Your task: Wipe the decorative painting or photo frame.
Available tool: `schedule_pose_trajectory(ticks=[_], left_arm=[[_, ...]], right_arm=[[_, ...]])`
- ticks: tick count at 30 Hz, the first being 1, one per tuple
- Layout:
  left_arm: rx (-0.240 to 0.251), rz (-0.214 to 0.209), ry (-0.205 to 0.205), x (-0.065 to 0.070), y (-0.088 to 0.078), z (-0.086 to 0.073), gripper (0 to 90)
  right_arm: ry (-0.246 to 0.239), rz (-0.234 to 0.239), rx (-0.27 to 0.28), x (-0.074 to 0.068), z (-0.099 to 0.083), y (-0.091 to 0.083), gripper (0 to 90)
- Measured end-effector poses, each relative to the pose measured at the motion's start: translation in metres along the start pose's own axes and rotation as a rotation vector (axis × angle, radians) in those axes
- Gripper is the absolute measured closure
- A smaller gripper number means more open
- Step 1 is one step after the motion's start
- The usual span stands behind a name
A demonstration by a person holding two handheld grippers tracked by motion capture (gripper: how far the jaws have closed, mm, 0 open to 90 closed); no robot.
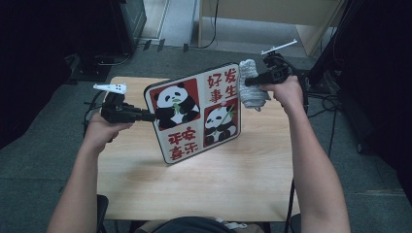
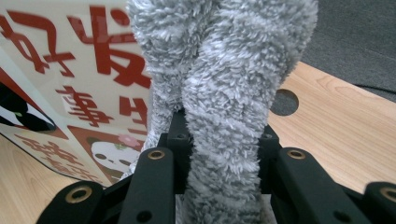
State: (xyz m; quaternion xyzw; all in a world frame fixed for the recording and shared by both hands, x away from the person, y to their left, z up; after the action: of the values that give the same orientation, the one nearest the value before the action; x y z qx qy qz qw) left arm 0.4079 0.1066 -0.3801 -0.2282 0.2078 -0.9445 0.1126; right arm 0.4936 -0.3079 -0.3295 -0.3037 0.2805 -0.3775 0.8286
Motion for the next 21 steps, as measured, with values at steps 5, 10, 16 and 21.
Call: schedule_pose_trajectory(ticks=[5, 10, 16, 21], left_arm=[[-0.001, 0.000, 0.001, 0.000, 0.000, 0.000, 78.5], [0.000, -0.002, 0.003, 0.000, 0.001, 0.000, 78.5], [0.002, -0.002, 0.005, 0.001, 0.001, 0.000, 78.5], [0.002, -0.002, 0.005, 0.001, 0.001, 0.000, 78.5]], right_arm=[[-0.002, 0.003, 0.000, -0.001, -0.005, 0.003, 69.3], [0.006, 0.012, -0.002, 0.000, -0.011, 0.004, 69.3], [0.009, 0.018, -0.009, 0.002, -0.018, 0.007, 69.2], [0.011, 0.021, -0.011, 0.003, -0.022, 0.009, 69.2]])
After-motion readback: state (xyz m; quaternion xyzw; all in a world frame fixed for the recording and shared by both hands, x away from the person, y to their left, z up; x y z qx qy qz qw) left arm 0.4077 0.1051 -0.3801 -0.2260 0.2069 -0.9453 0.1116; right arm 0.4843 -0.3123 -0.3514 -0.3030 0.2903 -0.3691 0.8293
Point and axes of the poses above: each handheld gripper's, and its own axes: y roughly forward along the jaws, z roughly out of its top, x roughly to its right, the point moved 5 cm from there along y, roughly forward along the jaws, and after that the axes turned 1 degree about x, right-handed, at the moved point
